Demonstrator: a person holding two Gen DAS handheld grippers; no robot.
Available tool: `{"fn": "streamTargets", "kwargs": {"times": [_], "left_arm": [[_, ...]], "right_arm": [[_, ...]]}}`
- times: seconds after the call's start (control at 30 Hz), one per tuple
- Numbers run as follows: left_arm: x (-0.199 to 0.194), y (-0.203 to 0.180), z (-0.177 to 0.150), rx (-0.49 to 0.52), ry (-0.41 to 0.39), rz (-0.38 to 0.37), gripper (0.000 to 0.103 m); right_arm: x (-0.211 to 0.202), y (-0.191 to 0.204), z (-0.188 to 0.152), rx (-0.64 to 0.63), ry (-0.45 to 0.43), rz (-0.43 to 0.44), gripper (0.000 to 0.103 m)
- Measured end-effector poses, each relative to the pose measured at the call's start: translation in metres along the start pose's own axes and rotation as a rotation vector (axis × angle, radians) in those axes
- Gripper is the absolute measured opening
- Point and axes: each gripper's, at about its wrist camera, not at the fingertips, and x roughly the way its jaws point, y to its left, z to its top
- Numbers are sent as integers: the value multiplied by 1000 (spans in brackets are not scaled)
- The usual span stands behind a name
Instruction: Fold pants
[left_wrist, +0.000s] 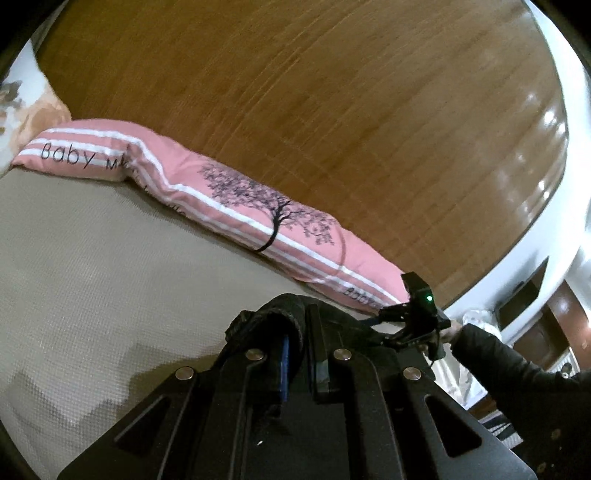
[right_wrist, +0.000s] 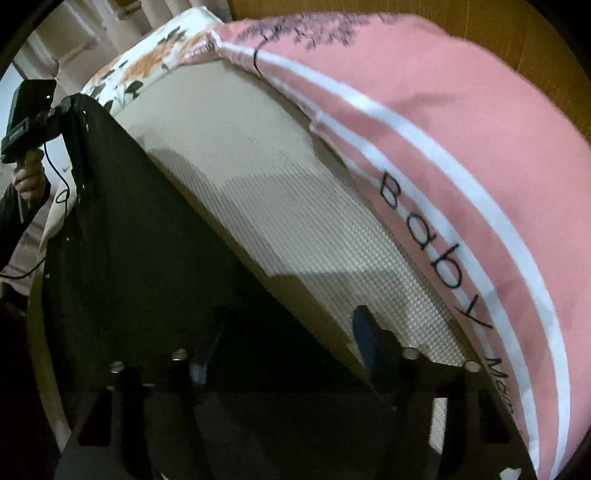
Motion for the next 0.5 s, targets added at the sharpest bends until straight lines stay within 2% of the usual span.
{"fn": "streamTargets", "kwargs": {"times": [0.03,0.13,0.2,0.3,0.4,0.5], "left_arm": [[1,1,1,2,3,5,8],[7,5,4,12,13,32,8],[12,8,4,11,18,50,8],[17,12,4,18,21,88,8],[20,12,4,43,21,134,8],[18,5,3,86,21,157,8]], "right_arm": [[0,-3,-1,3,4,7,42],[1,-3,-6,-14,15,11,32],[-2,-5,-9,-8,2,-1,18],[-10,-5,-11,11,-24,-51,13],[-23,15,-15,-2,-55,-149,10],[-43,35,-22,39,-106,-257,9]]}}
